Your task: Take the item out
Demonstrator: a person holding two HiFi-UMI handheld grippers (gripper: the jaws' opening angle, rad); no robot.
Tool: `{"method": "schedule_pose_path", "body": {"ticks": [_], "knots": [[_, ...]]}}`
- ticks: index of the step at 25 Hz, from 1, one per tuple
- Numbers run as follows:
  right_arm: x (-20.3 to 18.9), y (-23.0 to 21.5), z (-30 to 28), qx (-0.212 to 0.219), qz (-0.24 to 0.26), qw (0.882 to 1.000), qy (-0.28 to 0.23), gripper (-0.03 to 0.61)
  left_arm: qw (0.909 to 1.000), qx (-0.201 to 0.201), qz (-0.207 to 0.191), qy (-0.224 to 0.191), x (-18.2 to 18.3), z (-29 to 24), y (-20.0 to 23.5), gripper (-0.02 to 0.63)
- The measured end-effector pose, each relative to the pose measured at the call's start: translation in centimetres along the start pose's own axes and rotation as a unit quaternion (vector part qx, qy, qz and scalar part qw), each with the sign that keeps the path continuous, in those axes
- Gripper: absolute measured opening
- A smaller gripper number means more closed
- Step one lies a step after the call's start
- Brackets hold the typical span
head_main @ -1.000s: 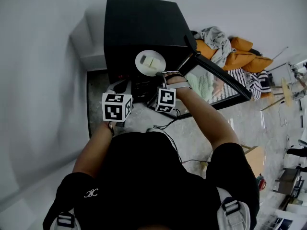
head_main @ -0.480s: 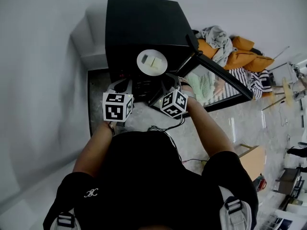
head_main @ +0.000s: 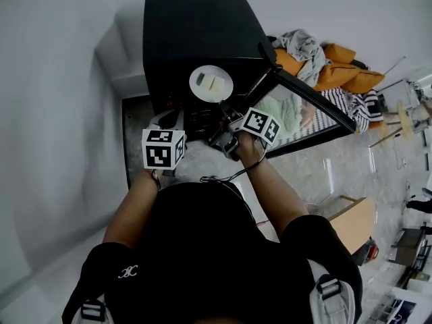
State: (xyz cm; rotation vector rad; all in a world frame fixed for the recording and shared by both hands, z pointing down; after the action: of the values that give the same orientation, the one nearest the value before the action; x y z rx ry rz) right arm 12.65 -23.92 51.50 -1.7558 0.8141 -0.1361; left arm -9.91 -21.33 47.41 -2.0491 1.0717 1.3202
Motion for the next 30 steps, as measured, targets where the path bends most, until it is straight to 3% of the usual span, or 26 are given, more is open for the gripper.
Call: {"method": "schedule_pose_path", "body": {"ticks": [3,7,13,16,21,23,27,30], "knots": [[0.1,-0.6,-0.6,0.013,-0.103,0.995,-0.013,0.097,1.0000,0.003,0.001,0.001,-0.1,0.3,0.1,0.000],[-0.2,-1.7,-0.9,0.010,-0.196,0.980,-0.028,0.097,0.9999,0.009,0.004,-0.002,-0.2,0.9,0.3,0.000],[-0.1,-2.2,-2.0,0.016,-0.272,0.962,-0.036,0.097,0.9998,0.014,0.013,0.003,-0.5,1.0,0.9,0.001],[-0.2,-2.2,-2.5,0.025,-0.320,0.946,-0.039,0.096,0.9999,0.013,0.010,0.003,-0.5,1.1,0.8,0.000],[-0.4,-2.0,-3.3,0.026,-0.358,0.932,-0.042,0.094,0.9999,0.012,0.008,0.003,-0.5,1.1,0.6,0.002],[-0.6,-2.0,-3.4,0.017,-0.370,0.928,-0.040,0.064,0.9999,0.012,0.009,0.004,-0.6,1.1,0.5,0.000],[-0.8,-2.1,-3.7,0.012,-0.382,0.923,-0.036,0.034,0.9998,0.014,0.011,0.005,-0.7,1.0,0.6,0.001],[-1.0,-1.9,-3.7,0.022,-0.376,0.926,-0.027,0.030,0.9998,0.014,0.012,0.004,-0.7,1.1,0.5,0.000]]}}
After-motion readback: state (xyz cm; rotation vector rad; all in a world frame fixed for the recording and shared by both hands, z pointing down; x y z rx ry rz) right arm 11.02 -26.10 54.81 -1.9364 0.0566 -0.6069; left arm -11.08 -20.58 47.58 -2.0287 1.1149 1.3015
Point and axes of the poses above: the fingertips, and each gripper's own axes: z backward along the fingers, y to its left, x out of its top, the point moved 8 cm from there along z, backward along the fingers, and after that the axes turned 13 degrees about -z, right-handed, at the moved point
